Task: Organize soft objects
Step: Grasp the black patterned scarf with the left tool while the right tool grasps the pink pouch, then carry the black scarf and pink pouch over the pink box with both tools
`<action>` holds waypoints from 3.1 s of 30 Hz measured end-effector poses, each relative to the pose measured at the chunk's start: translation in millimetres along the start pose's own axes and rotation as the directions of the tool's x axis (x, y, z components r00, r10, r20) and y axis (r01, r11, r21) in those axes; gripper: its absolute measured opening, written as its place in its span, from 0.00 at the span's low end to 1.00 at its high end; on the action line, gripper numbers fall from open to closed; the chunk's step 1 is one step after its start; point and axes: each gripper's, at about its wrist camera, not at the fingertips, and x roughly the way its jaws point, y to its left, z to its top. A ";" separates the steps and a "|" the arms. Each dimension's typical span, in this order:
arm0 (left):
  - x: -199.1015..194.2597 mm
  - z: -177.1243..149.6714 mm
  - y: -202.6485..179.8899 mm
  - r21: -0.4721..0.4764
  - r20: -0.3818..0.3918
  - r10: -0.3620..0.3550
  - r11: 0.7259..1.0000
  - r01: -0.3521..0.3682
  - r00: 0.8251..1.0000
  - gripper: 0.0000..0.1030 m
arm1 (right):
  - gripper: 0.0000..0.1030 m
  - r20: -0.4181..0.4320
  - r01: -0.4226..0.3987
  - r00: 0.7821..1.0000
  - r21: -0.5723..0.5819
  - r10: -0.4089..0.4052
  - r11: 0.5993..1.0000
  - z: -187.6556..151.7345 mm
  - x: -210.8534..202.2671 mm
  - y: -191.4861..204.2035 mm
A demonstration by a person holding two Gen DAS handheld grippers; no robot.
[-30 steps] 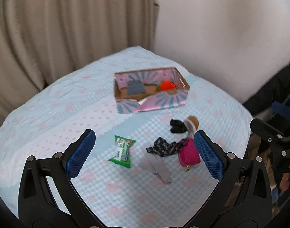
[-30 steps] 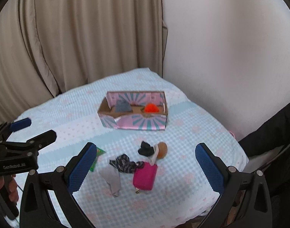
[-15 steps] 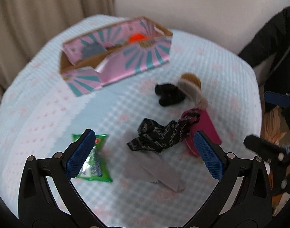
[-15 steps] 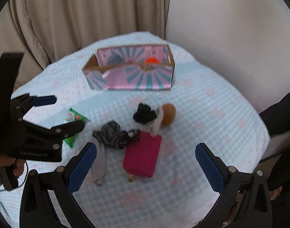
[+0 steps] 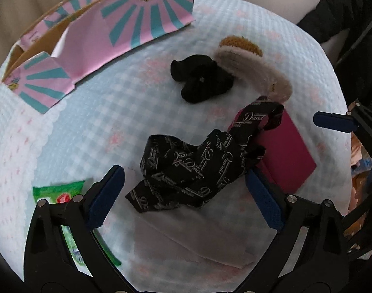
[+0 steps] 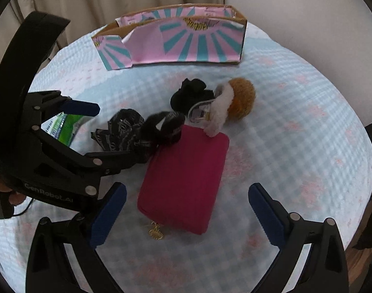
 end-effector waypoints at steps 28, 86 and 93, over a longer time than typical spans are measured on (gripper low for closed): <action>-15.7 9.2 0.0 -0.018 -0.006 -0.040 0.999 0.040 0.999 0.39 | 0.41 -0.018 -0.077 0.997 0.008 0.077 0.997 16.2 9.9 5.0; -205.9 222.3 103.4 -0.591 0.153 0.283 0.794 -0.141 0.947 0.39 | 0.41 0.164 -0.256 0.939 -0.260 0.304 0.931 319.9 -130.1 -53.2; -120.9 236.1 148.6 -0.615 0.030 0.211 0.774 -0.149 0.977 0.39 | 0.41 0.045 -0.291 0.948 -0.268 0.314 0.918 341.6 -44.3 -56.0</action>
